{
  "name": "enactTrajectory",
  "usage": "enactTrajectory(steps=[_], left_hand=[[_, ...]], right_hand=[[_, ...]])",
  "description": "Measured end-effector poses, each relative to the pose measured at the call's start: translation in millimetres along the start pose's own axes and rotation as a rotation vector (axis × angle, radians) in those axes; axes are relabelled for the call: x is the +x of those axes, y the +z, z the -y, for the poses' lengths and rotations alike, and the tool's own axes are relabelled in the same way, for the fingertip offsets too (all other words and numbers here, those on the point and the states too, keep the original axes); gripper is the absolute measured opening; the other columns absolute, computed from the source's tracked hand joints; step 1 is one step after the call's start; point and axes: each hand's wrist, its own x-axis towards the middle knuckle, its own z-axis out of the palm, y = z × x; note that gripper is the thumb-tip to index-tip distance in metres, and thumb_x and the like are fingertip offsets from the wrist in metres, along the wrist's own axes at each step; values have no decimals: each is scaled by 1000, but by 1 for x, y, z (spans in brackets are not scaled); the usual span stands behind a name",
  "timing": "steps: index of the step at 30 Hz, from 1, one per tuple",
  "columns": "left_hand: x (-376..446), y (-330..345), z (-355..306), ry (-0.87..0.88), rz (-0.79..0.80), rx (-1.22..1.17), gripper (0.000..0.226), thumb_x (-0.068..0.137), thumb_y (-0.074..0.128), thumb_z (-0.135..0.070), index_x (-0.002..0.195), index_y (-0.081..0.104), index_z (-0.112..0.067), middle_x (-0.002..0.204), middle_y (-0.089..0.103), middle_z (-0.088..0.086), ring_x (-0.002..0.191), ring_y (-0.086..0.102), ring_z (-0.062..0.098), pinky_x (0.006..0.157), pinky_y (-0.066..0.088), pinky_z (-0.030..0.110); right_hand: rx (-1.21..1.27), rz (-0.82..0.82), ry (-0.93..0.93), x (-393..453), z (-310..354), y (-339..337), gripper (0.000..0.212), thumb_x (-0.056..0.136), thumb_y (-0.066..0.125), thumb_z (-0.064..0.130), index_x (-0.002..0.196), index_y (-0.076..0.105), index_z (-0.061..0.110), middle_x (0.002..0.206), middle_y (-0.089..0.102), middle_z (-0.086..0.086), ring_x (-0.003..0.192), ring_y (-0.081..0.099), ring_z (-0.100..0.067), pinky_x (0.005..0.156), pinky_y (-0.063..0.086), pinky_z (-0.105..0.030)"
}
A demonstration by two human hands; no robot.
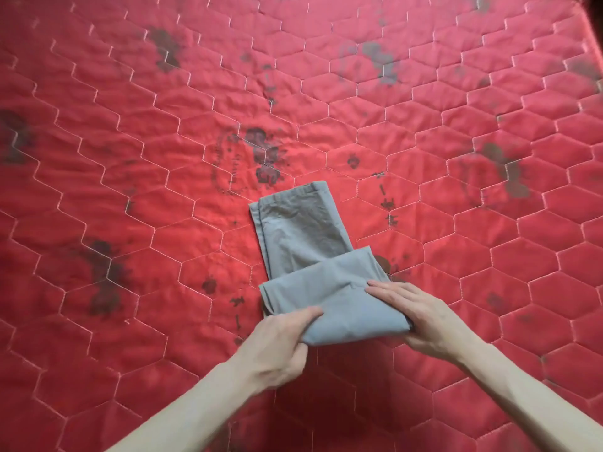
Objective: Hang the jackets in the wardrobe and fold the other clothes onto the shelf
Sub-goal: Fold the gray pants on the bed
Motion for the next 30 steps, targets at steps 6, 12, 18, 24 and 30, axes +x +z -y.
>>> enactTrajectory(steps=[6,12,18,24,30], left_hand=[[-16,-42,15,-277,-140,-497,54,62,58,-15,112,80,-23,104,80,-13,94,71,-5,84,53,15],[3,-51,50,-479,-434,-1115,55,59,84,-35,110,78,-15,101,78,13,87,72,19,73,58,32],[45,-34,46,-535,-534,-943,63,72,84,-50,125,68,-20,114,78,-9,109,72,5,94,54,26],[98,-39,67,-605,-581,-650,50,91,77,-45,127,51,-22,122,65,-7,119,62,16,105,47,36],[127,-25,60,-495,-715,256,77,97,62,-47,160,31,-15,159,34,18,146,34,39,119,34,53]], right_hand=[[215,-291,141,-4,21,8,38,84,81,40,117,76,22,117,74,15,116,64,1,105,45,-31],[711,-529,489,59,52,13,12,96,74,22,92,67,14,78,63,-2,76,54,-9,71,47,-36],[610,-671,729,130,45,32,31,106,49,52,108,58,22,87,69,9,83,62,-3,75,44,-37],[362,-640,901,171,10,48,27,109,41,36,128,54,21,117,68,-5,111,60,-32,82,38,-38],[-104,-736,577,185,11,56,51,103,51,21,153,46,9,158,44,-12,147,40,-30,118,30,-40]])
